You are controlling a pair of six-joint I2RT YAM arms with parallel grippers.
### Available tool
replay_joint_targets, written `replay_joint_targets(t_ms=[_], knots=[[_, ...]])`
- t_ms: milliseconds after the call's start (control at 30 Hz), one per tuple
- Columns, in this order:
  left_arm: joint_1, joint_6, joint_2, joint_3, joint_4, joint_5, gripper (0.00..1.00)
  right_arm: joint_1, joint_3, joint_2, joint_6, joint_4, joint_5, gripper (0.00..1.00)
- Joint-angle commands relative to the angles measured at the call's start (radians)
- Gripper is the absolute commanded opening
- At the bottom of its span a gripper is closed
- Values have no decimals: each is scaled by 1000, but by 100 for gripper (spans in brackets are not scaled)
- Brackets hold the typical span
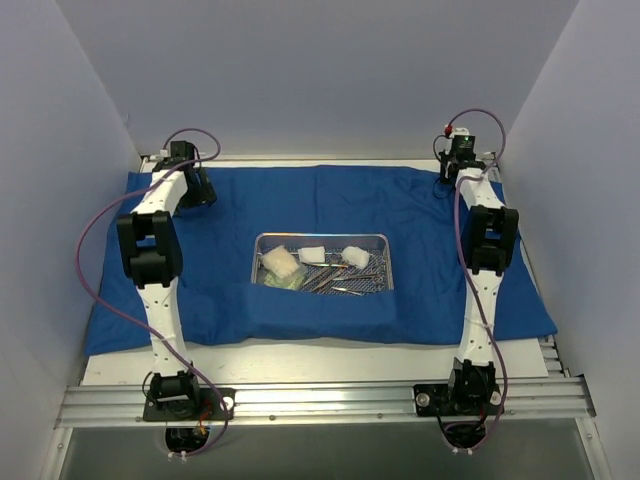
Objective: Open and lay out the surgical kit
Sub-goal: Smooth out the surgical kit at the center of the board.
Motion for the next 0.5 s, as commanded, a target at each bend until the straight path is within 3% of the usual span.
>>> replay_joint_targets(t_ms=[0, 100, 267, 467], knots=[[10, -3, -85, -7, 19, -19, 94, 19, 73, -86, -25, 72, 83, 0], [15, -1, -88, -23, 17, -21, 94, 24, 89, -80, 0, 50, 77, 0], [30, 11, -94, -35, 16, -6, 94, 19, -58, -125, 79, 78, 117, 0], [35, 7, -128, -88, 28, 19, 94, -41, -317, -322, 225, 64, 197, 0]])
